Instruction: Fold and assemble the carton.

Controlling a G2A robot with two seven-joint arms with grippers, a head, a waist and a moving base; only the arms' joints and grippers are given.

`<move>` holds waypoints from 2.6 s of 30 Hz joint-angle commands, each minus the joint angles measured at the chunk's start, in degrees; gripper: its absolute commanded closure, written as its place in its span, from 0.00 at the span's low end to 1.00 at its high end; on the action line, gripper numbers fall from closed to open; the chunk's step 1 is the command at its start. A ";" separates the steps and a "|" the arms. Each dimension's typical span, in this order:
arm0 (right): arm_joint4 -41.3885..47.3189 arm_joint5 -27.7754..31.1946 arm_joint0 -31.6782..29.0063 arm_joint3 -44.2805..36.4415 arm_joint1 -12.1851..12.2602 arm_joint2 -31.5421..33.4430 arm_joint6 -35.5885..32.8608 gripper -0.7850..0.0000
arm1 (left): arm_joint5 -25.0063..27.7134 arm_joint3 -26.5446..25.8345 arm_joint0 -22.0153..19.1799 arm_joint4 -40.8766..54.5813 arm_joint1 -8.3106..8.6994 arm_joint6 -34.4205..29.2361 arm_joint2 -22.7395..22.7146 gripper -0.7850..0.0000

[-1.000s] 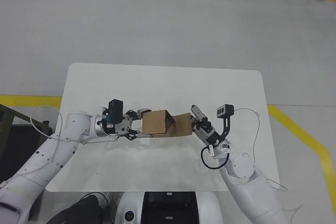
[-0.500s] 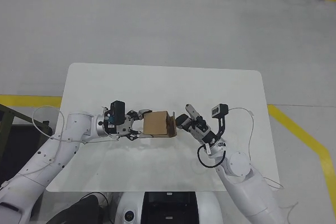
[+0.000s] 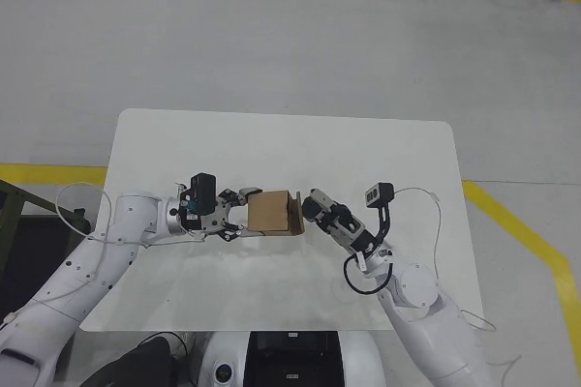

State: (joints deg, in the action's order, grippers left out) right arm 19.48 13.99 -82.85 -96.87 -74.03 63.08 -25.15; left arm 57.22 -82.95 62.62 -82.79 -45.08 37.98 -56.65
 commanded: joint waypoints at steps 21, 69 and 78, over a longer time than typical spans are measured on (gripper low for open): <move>-10.44 -5.50 0.45 -2.86 0.95 -0.31 -4.34 0.68 | 0.43 0.64 0.08 -1.65 -0.61 -0.01 -0.92 0.52; -22.00 -11.31 2.99 -6.25 3.21 1.47 -12.90 0.44 | 0.78 0.75 0.49 -2.44 -1.20 -0.79 -1.86 0.52; -23.02 -11.96 4.62 -5.56 3.38 0.84 -14.38 0.46 | 0.78 0.73 0.54 -2.90 -1.20 -0.77 -1.96 0.54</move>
State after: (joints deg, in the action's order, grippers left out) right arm -3.42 2.13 -78.32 -102.48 -70.67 63.90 -39.48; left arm 58.00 -82.23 63.15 -85.68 -46.28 37.19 -58.61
